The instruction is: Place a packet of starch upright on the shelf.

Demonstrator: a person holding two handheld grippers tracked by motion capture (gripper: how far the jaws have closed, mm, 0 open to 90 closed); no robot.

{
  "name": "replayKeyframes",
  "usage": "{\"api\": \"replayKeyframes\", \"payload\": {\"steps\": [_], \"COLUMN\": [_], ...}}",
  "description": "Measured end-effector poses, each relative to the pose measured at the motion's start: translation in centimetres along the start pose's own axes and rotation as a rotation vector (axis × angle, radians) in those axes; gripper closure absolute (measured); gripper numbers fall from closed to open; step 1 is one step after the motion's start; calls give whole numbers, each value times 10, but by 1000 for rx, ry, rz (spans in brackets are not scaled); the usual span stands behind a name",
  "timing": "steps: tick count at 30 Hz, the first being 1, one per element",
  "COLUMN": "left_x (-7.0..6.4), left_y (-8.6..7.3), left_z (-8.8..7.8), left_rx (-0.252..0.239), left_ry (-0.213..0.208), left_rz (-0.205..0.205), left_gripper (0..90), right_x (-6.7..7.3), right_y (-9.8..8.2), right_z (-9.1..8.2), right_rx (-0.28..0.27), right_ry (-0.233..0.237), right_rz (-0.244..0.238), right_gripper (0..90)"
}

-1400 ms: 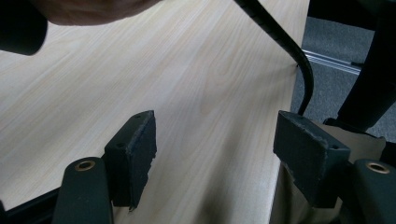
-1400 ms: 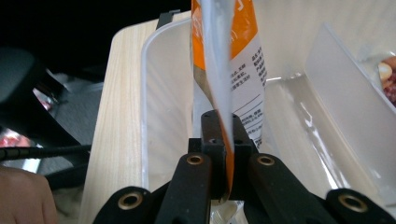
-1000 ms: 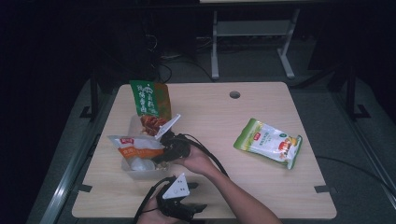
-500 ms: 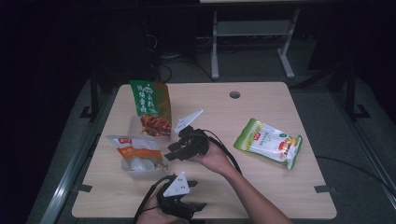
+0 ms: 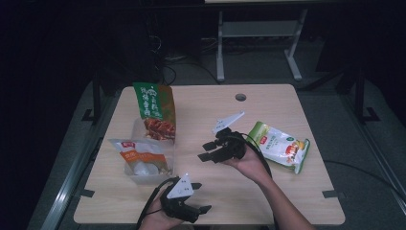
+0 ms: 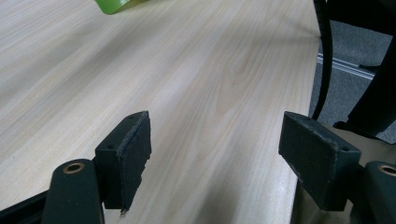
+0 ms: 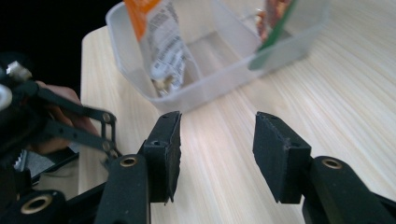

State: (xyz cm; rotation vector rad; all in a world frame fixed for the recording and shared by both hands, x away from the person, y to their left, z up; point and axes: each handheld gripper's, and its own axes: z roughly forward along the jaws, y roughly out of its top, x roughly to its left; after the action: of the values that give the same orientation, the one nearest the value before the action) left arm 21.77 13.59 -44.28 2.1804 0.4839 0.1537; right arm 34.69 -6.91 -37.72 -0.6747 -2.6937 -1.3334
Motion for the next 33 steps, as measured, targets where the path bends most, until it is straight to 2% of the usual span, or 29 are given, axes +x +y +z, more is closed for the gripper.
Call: {"api": "replayKeyframes", "payload": {"steps": [8,9,13,25,33], "left_x": [3,4,6,8,8], "left_y": [2,2,4,9,12], "left_z": [1,0,1,8,12], "left_rx": [-6,-8,-14,-8,-2], "left_ry": [5,9,11,3,4], "left_rz": [-5,4,-10,-13,-12], "left_gripper": [248,248,247,245,245], "right_x": [-11,-13,-20,-36,-49], "right_y": [-22,-24,-37,-85,-108], "right_z": [-26,-29,-42,-87,-110], "right_rx": [-2,-1,9,15,21], "right_ry": [-64,-70,-107,-216,-278], "right_rz": [45,55,78,193,242], "right_gripper": [466,463,448,407,399]}}
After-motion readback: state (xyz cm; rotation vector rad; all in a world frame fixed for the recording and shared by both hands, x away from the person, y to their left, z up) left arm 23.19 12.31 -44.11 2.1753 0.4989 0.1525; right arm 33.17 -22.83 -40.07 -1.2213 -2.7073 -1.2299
